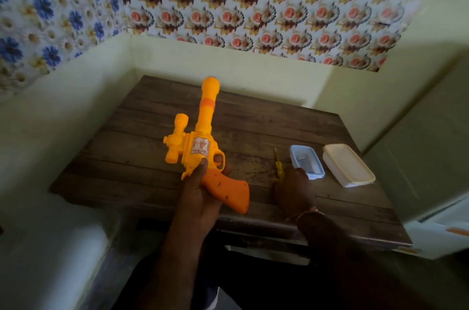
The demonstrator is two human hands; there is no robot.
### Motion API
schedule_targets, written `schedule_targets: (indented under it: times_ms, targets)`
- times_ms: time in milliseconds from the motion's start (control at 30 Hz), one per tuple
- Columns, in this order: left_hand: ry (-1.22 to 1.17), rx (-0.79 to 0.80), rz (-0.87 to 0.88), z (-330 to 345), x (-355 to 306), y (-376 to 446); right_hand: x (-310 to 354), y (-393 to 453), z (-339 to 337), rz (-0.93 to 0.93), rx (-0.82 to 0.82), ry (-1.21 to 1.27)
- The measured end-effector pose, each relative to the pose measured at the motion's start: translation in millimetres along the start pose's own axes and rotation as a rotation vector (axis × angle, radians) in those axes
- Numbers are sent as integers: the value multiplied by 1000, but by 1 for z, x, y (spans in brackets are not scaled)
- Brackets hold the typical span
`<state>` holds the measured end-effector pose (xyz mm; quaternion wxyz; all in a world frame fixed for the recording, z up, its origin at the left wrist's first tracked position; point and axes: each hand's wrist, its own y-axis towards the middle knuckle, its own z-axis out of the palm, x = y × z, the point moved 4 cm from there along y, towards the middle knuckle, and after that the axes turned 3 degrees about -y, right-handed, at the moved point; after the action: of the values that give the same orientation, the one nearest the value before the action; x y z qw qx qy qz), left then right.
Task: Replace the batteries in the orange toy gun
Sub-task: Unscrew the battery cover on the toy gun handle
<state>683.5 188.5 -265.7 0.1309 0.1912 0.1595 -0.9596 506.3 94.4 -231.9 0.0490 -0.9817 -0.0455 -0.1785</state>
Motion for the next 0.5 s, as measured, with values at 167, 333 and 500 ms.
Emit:
schedule_targets:
  times_ms: [167, 333, 500]
  targets:
    - [-21, 46, 47, -3, -1, 3, -1, 4, 3, 89, -35, 28]
    - [-43, 25, 58, -3, -4, 5, 16, -20, -14, 46, -151, 420]
    - [-62, 23, 26, -5, -4, 6, 40, -43, -36, -7, -136, 1093]
